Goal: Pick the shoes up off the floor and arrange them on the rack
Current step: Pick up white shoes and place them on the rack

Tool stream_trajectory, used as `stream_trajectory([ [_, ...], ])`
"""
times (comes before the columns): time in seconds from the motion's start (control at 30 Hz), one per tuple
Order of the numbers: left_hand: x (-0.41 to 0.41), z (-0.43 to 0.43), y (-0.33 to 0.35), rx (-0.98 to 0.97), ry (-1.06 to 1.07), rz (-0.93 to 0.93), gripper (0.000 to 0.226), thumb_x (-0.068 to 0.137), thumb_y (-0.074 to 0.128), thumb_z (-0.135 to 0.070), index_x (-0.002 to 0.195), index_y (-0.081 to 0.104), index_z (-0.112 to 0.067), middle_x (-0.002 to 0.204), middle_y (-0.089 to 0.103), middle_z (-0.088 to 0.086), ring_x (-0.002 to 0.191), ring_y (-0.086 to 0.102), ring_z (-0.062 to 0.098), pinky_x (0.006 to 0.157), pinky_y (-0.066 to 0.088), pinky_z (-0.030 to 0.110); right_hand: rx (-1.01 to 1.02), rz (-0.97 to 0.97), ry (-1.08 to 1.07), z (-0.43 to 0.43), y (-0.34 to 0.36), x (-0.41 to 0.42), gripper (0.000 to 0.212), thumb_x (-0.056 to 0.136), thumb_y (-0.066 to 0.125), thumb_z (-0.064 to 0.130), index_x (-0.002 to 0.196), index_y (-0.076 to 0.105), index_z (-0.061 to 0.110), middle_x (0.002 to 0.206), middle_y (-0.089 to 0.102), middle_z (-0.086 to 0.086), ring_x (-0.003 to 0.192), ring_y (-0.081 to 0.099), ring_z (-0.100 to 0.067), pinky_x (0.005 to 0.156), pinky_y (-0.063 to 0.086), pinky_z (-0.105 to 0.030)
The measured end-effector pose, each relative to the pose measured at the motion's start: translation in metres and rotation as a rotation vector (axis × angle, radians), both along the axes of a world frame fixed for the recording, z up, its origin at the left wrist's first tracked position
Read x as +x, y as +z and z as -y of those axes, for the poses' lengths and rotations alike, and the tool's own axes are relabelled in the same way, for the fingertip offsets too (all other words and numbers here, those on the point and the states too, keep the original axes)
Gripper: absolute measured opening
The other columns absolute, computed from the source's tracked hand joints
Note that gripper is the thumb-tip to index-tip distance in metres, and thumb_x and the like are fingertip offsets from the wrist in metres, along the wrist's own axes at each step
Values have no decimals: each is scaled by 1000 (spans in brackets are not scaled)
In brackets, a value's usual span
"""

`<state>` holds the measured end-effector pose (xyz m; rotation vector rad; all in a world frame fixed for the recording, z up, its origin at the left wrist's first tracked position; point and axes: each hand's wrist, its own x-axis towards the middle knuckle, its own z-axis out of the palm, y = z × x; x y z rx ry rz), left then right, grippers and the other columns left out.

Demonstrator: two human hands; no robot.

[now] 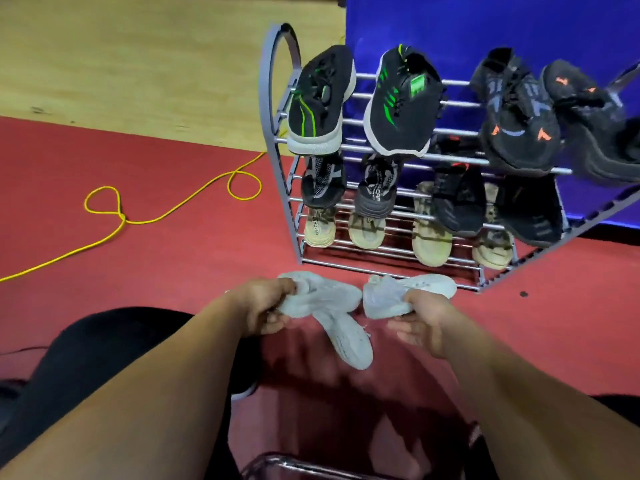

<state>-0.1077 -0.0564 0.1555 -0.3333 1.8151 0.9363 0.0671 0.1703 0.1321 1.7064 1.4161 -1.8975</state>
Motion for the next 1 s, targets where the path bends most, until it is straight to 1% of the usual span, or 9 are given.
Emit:
stream_trajectory([
  [0.13, -9, -3, -30, 40, 195, 113, 13, 91, 59, -23, 82, 57, -15, 49, 53, 0, 40, 49, 13, 56, 51, 27, -114, -45, -155, 4, -31, -21, 27, 103, 49, 16, 128, 59, 13, 112, 75, -10, 96, 74, -26, 85, 56, -41],
  [0.2, -11, -4, -48, 64, 276, 144, 8, 91, 63, -20, 89, 60, -13, 59, 58, 3, 54, 56, 17, 58, 56, 30, -163, -53, -208, 5, -44, -34, 27, 104, 50, 14, 129, 58, 11, 114, 73, -12, 98, 73, -26, 83, 55, -39],
  [0.37, -9, -15, -93, 144, 363, 226, 7, 97, 60, -12, 101, 64, -8, 74, 70, 8, 69, 63, 19, 66, 59, 35, -248, -63, -327, 6, -77, -55, 30, 102, 56, 10, 132, 59, 8, 119, 73, -15, 103, 74, -30, 77, 58, -38],
  [0.5, 1, -32, -126, 237, 470, 263, 25, 95, 65, -5, 120, 63, 0, 92, 76, 16, 82, 70, 25, 63, 63, 35, -269, -65, -397, -5, -95, -53, 30, 103, 53, 4, 130, 62, 17, 121, 72, -9, 99, 73, -24, 71, 58, -36],
  [0.57, 7, -44, -140, 282, 534, 286, 27, 94, 67, -1, 120, 62, 1, 100, 75, 20, 79, 74, 28, 64, 64, 37, -264, -72, -410, -16, -105, -49, 31, 104, 50, 4, 127, 63, 21, 117, 74, -6, 90, 74, -20, 65, 58, -34],
  [0.63, 11, -56, -156, 311, 609, 300, 27, 93, 66, 2, 119, 60, 0, 102, 74, 21, 76, 76, 29, 65, 65, 38, -249, -81, -417, -28, -117, -46, 34, 105, 48, 5, 127, 63, 26, 117, 74, -1, 91, 72, -18, 70, 56, -34],
  [0.73, 13, -70, -179, 367, 728, 303, 47, 91, 66, 6, 136, 54, -1, 119, 70, 24, 80, 77, 30, 65, 64, 37, -270, -121, -467, -39, -137, -48, 39, 104, 47, 3, 130, 62, 30, 124, 73, 0, 97, 72, -19, 76, 56, -37],
  [0.83, 7, -80, -202, 416, 804, 283, 55, 92, 64, 8, 144, 48, -2, 114, 70, 22, 85, 75, 29, 67, 64, 38, -293, -178, -522, -45, -160, -61, 43, 104, 47, 1, 134, 63, 29, 122, 75, -3, 100, 75, -21, 81, 61, -39],
  [1.0, -21, -104, -220, 467, 879, 291, 48, 95, 62, 6, 141, 50, -3, 111, 70, 22, 92, 72, 32, 71, 65, 41, -338, -245, -580, -47, -186, -98, 41, 104, 48, 1, 128, 68, 27, 115, 77, -8, 85, 79, -20, 77, 63, -39],
])
